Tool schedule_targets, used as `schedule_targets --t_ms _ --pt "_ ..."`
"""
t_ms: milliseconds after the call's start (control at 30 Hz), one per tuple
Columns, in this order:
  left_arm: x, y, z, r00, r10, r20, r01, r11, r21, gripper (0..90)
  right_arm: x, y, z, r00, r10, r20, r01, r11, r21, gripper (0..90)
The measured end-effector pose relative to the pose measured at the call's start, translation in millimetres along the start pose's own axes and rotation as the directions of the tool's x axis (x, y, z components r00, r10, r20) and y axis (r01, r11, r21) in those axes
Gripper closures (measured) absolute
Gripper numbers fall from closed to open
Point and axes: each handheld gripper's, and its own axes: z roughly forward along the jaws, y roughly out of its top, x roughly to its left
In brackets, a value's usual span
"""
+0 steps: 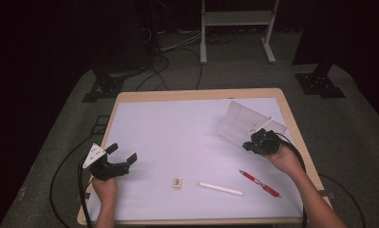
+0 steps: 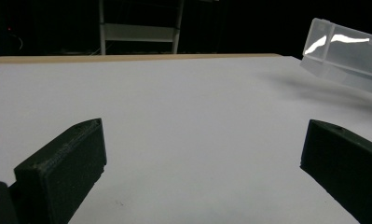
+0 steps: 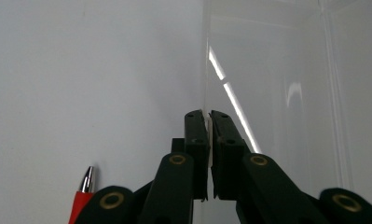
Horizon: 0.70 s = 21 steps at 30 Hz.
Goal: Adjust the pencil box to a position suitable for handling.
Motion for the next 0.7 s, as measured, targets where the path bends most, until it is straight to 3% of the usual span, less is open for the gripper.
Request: schedule_targets --t_ms 367,700 --pt "0.3 0.1 -0.1 1.0000 0.000 0.000 0.000 1.0000 -0.001 0.0 16.2 17.5 -6.1 0.9976 -0.062 -0.031 0.062 0.998 -0.018 85.8" --pt "0.5 0.1 -0.2 1.0000 -0.002 0.000 0.002 1.0000 -0.001 0.0 39.0 42.0 -7.6 0.9870 -0.147 -0.066 0.145 0.989 -0.040 85.8"
